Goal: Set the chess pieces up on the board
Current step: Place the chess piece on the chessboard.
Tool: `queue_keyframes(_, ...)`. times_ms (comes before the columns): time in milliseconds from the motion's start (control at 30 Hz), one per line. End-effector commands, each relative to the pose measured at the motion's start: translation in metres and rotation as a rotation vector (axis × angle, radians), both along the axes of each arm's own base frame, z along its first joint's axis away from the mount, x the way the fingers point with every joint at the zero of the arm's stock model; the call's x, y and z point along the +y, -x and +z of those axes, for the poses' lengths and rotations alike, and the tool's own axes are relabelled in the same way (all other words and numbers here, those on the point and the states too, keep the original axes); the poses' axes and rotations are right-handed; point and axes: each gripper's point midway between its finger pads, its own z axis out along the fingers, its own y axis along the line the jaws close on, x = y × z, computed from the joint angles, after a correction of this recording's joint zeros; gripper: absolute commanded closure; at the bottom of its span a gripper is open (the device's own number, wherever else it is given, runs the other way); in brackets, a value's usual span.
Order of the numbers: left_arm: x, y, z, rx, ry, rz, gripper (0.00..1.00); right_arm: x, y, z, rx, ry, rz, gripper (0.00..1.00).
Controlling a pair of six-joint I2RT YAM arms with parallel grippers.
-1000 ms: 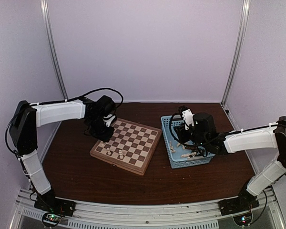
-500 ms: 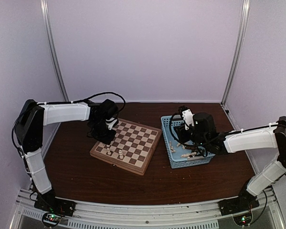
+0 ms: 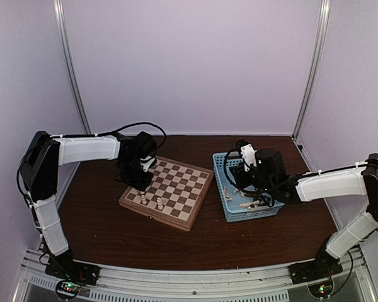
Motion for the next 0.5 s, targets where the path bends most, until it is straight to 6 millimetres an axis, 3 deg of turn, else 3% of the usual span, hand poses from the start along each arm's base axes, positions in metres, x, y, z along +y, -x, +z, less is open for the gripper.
queue_keyframes(0, -0.0007, -0.0073, 0.0031, -0.023, 0.007, 0.000, 0.89, -0.0013, -0.0048, 0.0093, -0.022, -0.003, -0.017, 0.59)
queue_keyframes(467, -0.0033, -0.0043, -0.0033, 0.003, 0.016, -0.002, 0.85, -0.0016, -0.0044, 0.0103, -0.024, -0.002, -0.016, 0.59)
